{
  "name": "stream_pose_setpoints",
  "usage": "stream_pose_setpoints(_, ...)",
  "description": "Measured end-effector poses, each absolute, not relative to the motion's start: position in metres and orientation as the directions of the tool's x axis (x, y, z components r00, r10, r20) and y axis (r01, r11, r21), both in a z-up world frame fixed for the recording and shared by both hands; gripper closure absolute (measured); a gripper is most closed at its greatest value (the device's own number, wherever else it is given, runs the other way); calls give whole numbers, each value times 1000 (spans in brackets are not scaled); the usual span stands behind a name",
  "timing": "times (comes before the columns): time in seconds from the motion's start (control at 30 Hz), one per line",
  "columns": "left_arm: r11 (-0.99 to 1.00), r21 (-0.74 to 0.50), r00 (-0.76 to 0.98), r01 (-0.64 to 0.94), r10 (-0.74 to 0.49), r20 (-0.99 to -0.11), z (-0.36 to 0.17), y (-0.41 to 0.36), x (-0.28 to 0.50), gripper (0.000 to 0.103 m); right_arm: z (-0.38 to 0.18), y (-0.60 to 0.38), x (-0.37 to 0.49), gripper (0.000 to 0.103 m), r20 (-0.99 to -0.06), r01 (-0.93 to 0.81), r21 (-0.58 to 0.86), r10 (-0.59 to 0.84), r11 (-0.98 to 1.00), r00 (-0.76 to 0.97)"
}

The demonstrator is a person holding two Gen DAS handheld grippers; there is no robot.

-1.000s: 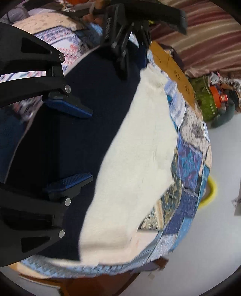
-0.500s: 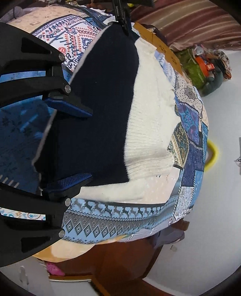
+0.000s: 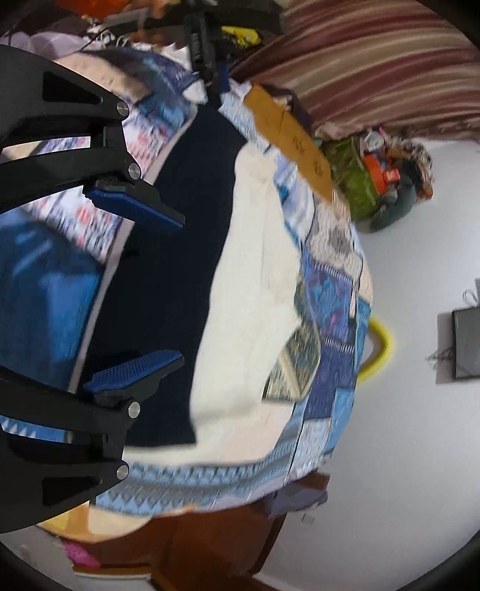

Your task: Fold small clothes

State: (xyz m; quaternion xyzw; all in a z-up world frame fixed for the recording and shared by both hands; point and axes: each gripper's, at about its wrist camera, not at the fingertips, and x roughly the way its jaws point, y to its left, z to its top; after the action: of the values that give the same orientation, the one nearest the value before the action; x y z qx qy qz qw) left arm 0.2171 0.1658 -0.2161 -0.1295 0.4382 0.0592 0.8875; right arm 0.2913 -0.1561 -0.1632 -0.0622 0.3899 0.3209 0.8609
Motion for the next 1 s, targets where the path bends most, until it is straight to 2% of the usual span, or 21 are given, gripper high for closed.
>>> stream_pose_setpoints(0.1,942,-251,600,-225,-69,-797,-223,160,210,17,-174,-133,289,40,-716,-621,147,516,770,470)
stream_pose_setpoints(0.27,842,-467,559,-270,-258,-788,-250,168,210,17,-204,-103,298,40,-770,-623,144,483,769,417)
stream_pose_setpoints(0.37,722,-628,554,-290,-409,-725,-267,181,214,17,-218,-98,302,38,-788,-619,159,477,769,390)
stream_pose_setpoints(0.53,576,-758,610,-307,-492,-621,-282,200,224,16,-221,-103,302,36,-780,-619,206,509,758,364)
stream_pose_setpoints(0.63,566,-751,632,-339,-454,-628,-289,210,240,17,-221,-103,300,35,-779,-623,212,515,753,357)
stream_pose_setpoints(0.7,576,-732,636,-365,-421,-647,-292,214,251,21,-221,-102,300,35,-778,-624,215,518,751,355)
stream_pose_setpoints(0.73,582,-718,634,-381,-401,-661,-293,215,257,26,-221,-103,299,35,-777,-624,216,519,751,355)
stream_pose_setpoints(0.8,599,-682,629,-419,-350,-694,-293,216,266,38,-220,-103,299,35,-776,-624,219,522,750,355)
stream_pose_setpoints(0.87,629,-649,634,-428,-303,-712,-289,219,269,56,-217,-105,298,35,-772,-629,220,527,746,355)
stream_pose_setpoints(1.0,702,-571,650,-426,-202,-733,-270,226,265,66,-204,-121,296,35,-756,-624,203,526,755,391)
